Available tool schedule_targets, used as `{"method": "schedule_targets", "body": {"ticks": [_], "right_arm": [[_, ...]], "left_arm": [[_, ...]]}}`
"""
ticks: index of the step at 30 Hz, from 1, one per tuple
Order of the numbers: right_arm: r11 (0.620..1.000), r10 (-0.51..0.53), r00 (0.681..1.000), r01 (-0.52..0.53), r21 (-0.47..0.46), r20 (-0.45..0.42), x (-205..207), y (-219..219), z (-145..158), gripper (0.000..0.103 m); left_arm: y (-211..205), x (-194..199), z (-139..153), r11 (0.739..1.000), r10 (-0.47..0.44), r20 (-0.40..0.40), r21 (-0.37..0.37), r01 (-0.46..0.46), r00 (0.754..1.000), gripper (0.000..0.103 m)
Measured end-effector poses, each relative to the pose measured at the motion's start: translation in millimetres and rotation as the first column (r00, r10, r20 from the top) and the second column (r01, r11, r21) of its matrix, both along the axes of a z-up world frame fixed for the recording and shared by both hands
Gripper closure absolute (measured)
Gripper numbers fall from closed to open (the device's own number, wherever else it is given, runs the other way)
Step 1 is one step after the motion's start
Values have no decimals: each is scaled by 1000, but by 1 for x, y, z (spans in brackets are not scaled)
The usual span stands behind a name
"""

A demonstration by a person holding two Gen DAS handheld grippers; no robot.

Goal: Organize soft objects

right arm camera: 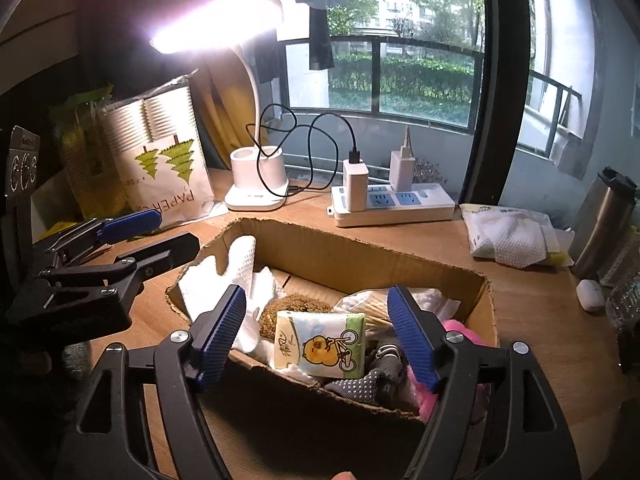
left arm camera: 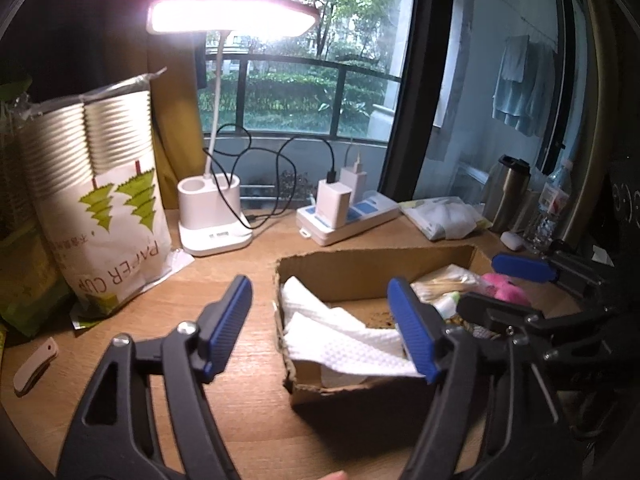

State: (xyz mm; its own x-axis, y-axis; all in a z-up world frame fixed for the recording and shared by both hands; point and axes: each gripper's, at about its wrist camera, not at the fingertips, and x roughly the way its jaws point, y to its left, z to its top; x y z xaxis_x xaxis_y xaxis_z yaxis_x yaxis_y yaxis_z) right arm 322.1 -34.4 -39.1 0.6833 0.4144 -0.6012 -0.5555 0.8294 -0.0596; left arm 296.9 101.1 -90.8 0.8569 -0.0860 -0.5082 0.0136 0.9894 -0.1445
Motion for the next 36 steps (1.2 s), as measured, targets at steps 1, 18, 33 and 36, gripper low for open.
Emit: {"method": "schedule_targets", "body": {"ticks": [1,18,33,36], "right_arm": [[1000,0,1000,0,1,2,-1,0,1,27],[1000,-20,998,19,18,61,-45,-19,25,27],[998,-53,992,48,42,114,-88,-47,43,27],[997,-58,990,52,49,125,-97,-53,47,27]], "left_arm": [[-1,-2,2,1000,0,5,3,0,1000,31],[-19,-48,30,999,-24,63,33,22,998,30],[-39,-94,53,997,-46,111,63,39,993,29],[-43,-101,57,997,-49,120,67,41,992,29]]}}
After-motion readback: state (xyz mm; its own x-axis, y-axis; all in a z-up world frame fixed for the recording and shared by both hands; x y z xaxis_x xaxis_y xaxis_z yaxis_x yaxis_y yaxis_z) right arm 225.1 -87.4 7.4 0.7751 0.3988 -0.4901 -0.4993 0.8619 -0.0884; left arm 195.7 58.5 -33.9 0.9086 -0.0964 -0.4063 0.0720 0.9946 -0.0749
